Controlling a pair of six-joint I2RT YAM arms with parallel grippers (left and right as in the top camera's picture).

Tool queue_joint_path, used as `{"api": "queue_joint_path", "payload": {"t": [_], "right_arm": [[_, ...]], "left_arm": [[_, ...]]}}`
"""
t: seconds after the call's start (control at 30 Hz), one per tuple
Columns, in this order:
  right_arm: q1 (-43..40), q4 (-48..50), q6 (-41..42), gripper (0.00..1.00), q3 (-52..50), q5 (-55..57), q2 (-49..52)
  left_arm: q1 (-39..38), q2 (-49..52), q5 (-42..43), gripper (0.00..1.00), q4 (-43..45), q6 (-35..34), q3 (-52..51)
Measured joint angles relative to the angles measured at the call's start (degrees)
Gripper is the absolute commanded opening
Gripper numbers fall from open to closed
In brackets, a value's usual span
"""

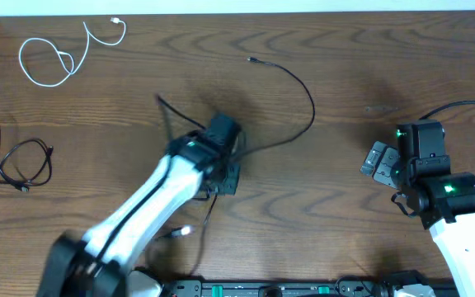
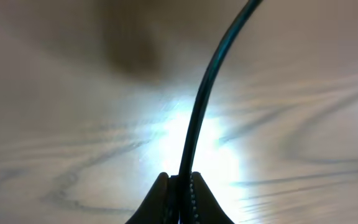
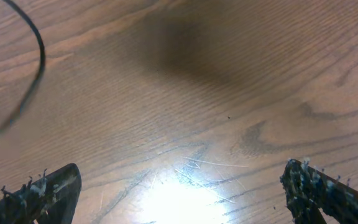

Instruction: Untangle cables

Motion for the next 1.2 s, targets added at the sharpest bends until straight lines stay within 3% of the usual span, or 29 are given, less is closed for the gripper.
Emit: {"api": "queue_joint_path", "payload": {"t": [0.3, 0.57, 0.9, 1.2], "right_arm": [[0.00, -0.02, 0.00, 0.99, 0.00, 0.00, 0.00], [0.00, 0.00, 0.00, 0.99, 0.00, -0.02, 0.00], [0.00, -0.02, 0.00, 0.99, 0.00, 0.00, 0.00], [0.00, -0.02, 0.00, 0.99, 0.00, 0.00, 0.00]], "left_arm": [[0.00, -28.37, 0.66, 0.07, 8.04, -3.76, 1.75], [0.00, -43.89, 0.79, 0.07, 19.02, -4.46, 1.81], [0.00, -49.59, -3.02, 0.07, 35.08, -6.64, 1.84], [0.00, -49.53, -23.39, 0.08, 36.57, -7.78, 1.84]]}}
